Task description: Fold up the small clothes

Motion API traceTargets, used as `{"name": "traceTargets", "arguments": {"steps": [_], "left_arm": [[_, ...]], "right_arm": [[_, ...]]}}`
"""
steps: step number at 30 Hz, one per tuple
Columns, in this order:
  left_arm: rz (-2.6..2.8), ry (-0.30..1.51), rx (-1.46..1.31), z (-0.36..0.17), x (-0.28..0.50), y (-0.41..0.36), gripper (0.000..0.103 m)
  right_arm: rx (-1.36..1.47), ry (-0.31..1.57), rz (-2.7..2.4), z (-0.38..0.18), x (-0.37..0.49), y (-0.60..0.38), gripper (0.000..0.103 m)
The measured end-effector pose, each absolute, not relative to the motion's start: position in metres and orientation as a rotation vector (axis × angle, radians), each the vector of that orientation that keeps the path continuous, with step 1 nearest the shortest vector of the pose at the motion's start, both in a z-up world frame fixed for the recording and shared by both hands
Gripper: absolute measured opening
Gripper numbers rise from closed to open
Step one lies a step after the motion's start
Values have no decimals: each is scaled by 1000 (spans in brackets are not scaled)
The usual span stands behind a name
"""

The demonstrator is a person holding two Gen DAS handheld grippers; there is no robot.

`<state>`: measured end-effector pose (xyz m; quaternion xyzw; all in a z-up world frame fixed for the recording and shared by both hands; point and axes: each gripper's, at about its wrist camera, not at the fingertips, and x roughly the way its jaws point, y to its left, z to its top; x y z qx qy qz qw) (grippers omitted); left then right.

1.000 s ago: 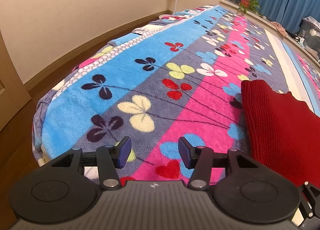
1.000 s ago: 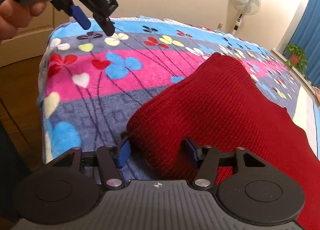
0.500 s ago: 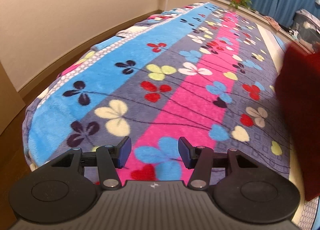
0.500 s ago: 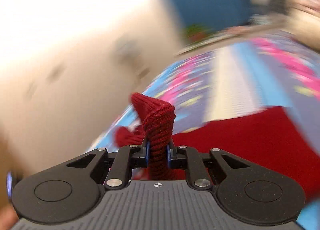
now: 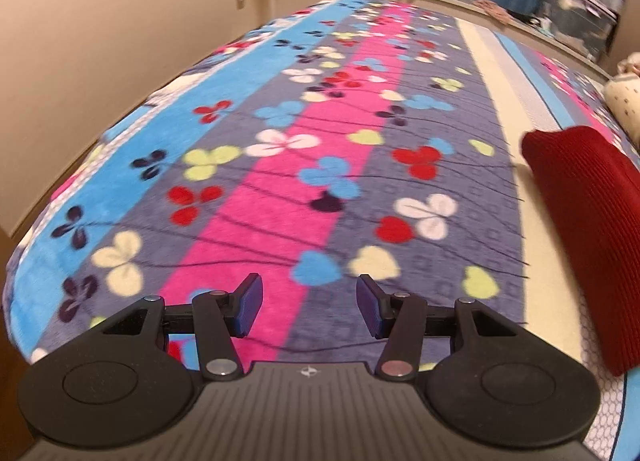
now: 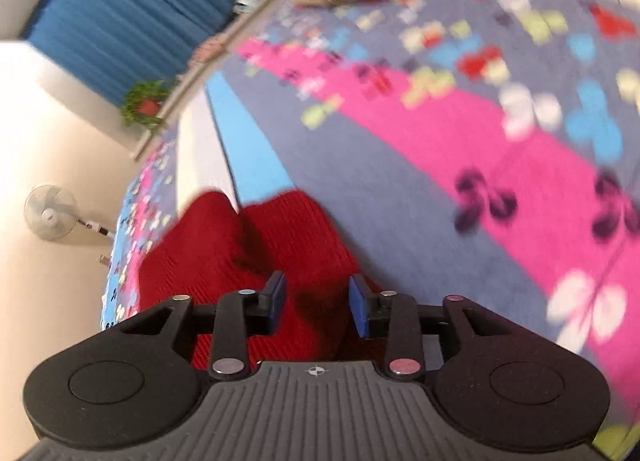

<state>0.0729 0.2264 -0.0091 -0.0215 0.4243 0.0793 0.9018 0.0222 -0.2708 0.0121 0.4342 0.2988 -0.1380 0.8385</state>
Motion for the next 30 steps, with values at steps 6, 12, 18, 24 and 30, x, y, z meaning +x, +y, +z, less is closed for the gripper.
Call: {"name": "traceTargets", "arguments": {"steps": [6, 12, 18, 24, 30], "left_arm": [[131, 865, 20, -12, 75, 200, 60], [111, 822, 54, -11, 72, 185, 63], [51, 716, 229, -12, 68, 151, 79], [-24, 696, 20, 2, 95, 102, 85], [-204, 721, -276, 9, 146, 42, 102]], "right_arm": [[607, 632, -26, 40, 65, -273, 65], [481, 788, 87, -3, 105, -258, 65], [630, 821, 68, -11, 108, -261, 55], [715, 825, 22, -14, 107, -272, 19], [798, 891, -4, -25, 111, -279, 26]]}}
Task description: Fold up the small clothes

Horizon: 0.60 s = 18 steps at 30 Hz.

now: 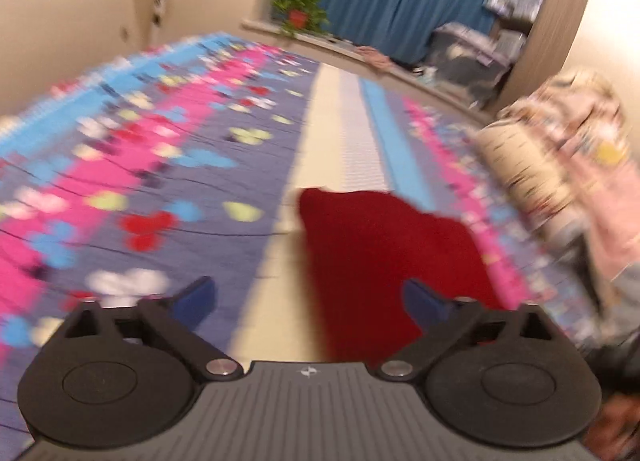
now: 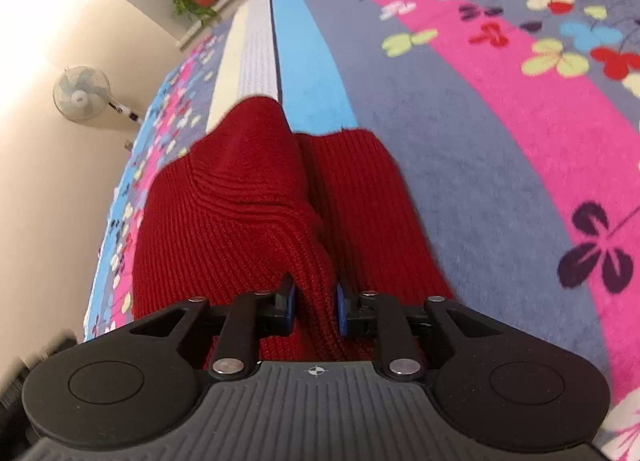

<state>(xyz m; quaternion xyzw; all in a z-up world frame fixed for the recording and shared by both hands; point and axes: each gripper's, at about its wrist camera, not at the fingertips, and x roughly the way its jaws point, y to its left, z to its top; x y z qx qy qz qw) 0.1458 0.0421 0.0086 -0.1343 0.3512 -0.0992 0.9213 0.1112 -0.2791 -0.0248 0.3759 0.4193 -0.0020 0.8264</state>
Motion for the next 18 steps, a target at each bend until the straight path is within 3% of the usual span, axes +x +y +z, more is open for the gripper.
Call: {"name": "traceTargets", "arguments": {"steps": [2, 7, 12, 15, 18], "left_arm": [[-242, 787, -342, -3, 169, 29, 102], [-247, 947, -508, -50, 207, 27, 102], [-298, 998, -703, -92, 226, 28, 103], [-294, 996, -672, -100, 233, 10, 103], [-266, 998, -649, -107, 234, -3, 103]], "right_arm": [[784, 916, -31, -27, 110, -278, 51], [810, 942, -68, -33, 110, -281, 66], [797, 943, -70, -37, 111, -279, 67], [795, 941, -67, -38, 111, -280, 66], [796, 936, -59, -39, 110, -281, 52]]}}
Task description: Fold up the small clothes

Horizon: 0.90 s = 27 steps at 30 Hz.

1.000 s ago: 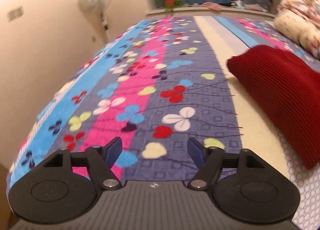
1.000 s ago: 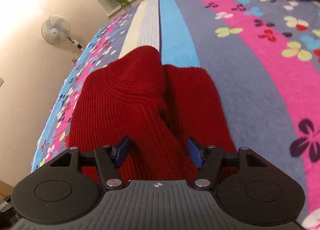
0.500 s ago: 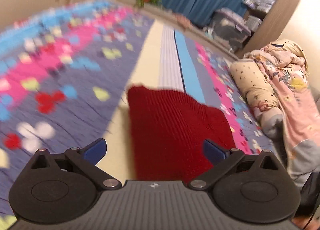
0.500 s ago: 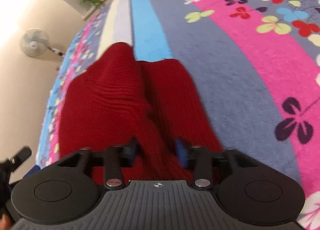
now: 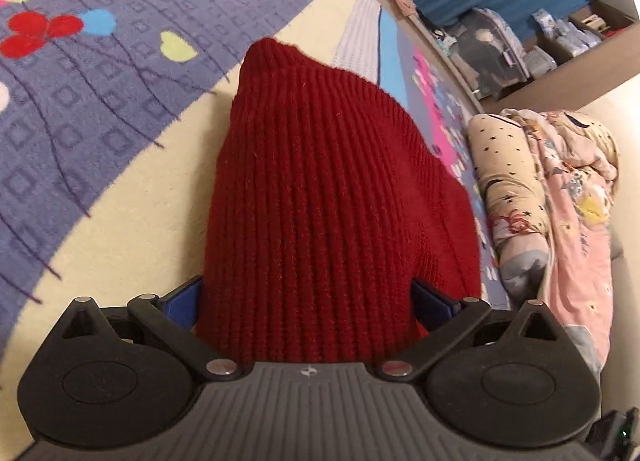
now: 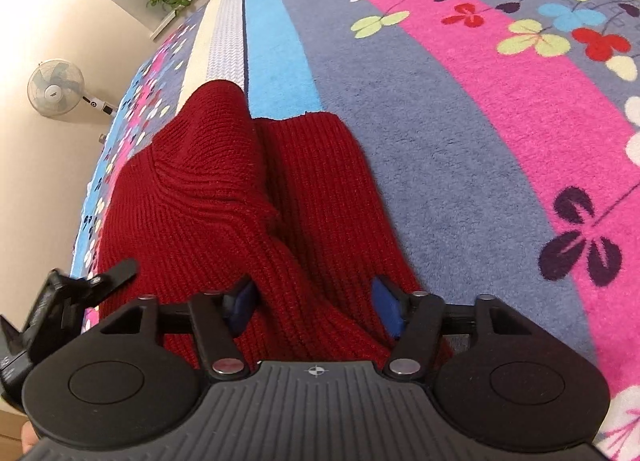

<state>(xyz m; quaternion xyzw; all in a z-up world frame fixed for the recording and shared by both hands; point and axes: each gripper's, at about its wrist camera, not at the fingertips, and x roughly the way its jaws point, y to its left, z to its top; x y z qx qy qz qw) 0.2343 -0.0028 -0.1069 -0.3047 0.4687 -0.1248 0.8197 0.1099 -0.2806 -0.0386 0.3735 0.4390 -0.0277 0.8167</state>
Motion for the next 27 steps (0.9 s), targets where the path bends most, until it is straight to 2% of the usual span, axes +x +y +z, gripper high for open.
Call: {"name": "traceTargets", "arguments": {"steps": [2, 4, 5, 7, 10, 15, 20, 23, 24, 26, 27], "left_arm": [[-265, 992, -629, -108, 234, -6, 101], [-261, 979, -585, -103, 230, -6, 88], [-267, 969, -560, -97, 226, -7, 85], [-283, 943, -491, -85, 221, -12, 75], [-298, 907, -437, -60, 208, -15, 70], [-300, 807, -329, -2, 167, 0, 70], [-252, 768, -322, 37, 133, 64, 70], [-215, 789, -313, 34, 128, 98, 78], [-198, 814, -316, 26, 130, 108, 85], [-93, 885, -265, 7, 134, 121, 87], [-18, 890, -217, 4, 130, 124, 85]], "right_arm": [[809, 930, -36, -40, 110, -280, 36], [808, 919, -11, -40, 110, -278, 27], [809, 913, -1, -39, 109, -277, 23], [805, 900, 10, -38, 109, -274, 20], [792, 877, 15, -35, 106, -269, 18], [759, 795, 113, -13, 93, -247, 17], [747, 721, 336, 12, 80, -216, 17], [700, 696, 462, 22, 76, -194, 17], [681, 704, 485, 21, 77, -188, 17], [647, 766, 492, 10, 84, -176, 17], [640, 817, 484, 0, 89, -171, 17]]}}
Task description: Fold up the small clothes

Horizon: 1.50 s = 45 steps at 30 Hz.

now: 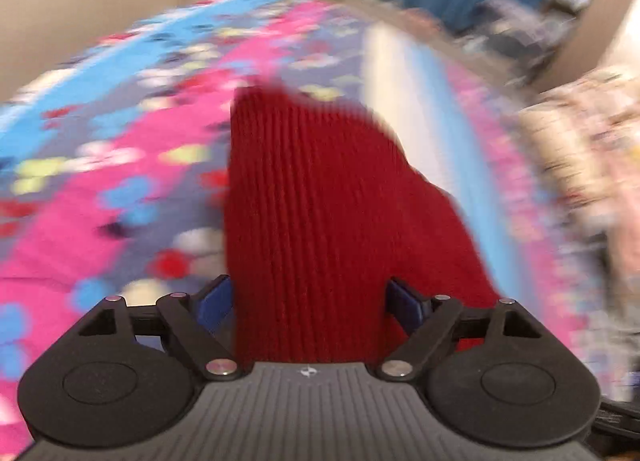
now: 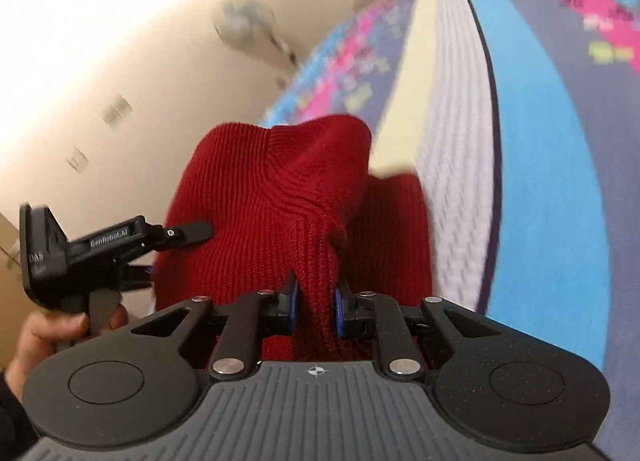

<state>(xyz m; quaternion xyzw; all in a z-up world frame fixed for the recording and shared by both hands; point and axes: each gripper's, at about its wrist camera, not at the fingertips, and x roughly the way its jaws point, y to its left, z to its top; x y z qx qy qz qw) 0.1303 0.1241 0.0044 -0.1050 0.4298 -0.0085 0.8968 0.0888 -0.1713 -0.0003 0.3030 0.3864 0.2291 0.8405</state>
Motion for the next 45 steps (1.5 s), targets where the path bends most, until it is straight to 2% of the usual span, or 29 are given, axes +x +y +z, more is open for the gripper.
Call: {"name": "traceTargets", "arguments": {"steps": [2, 6, 9, 10, 12, 13, 14, 17, 20, 23, 26, 29, 32, 34, 38, 41, 45], "left_arm": [[29, 832, -163, 12, 113, 131, 85], [-117, 754, -134, 27, 75, 132, 82], [-197, 746, -2, 11, 55, 108, 78], [-206, 778, 47, -7, 53, 102, 79], [-166, 923, 68, -38, 59, 98, 80], [-158, 923, 19, -36, 60, 101, 80], [-164, 898, 5, -31, 57, 102, 79], [-161, 810, 68, -18, 42, 101, 75], [-200, 851, 73, -25, 35, 97, 74], [-170, 920, 178, -39, 46, 83, 81], [-155, 849, 187, -22, 38, 83, 83], [-112, 757, 176, -3, 21, 88, 90], [-70, 658, 136, 21, 0, 85, 103], [-40, 612, 104, 38, -16, 76, 102], [-23, 562, 51, 51, -49, 54, 102], [1, 556, 53, 38, -73, 37, 103], [-2, 683, 61, 13, -82, 21, 103]], "right_arm": [[626, 896, 464, -18, 96, -163, 17], [546, 912, 417, -27, 96, -154, 17], [539, 906, 421, -24, 95, -155, 19], [530, 902, 420, -23, 94, -156, 23], [507, 902, 399, -23, 91, -154, 42], [482, 905, 388, -22, 89, -154, 54], [457, 903, 379, -19, 86, -153, 58], [394, 875, 390, -10, 79, -150, 56], [304, 914, 399, -15, 78, -146, 53], [304, 979, 373, -30, 83, -145, 52], [293, 951, 362, -18, 78, -149, 53], [247, 889, 321, 8, 65, -157, 56], [167, 794, 260, 35, 45, -164, 58], [159, 738, 216, 51, 31, -170, 63], [186, 626, 162, 68, -7, -175, 84], [190, 578, 129, 57, -36, -171, 85], [174, 645, 146, 36, -38, -157, 85]]}}
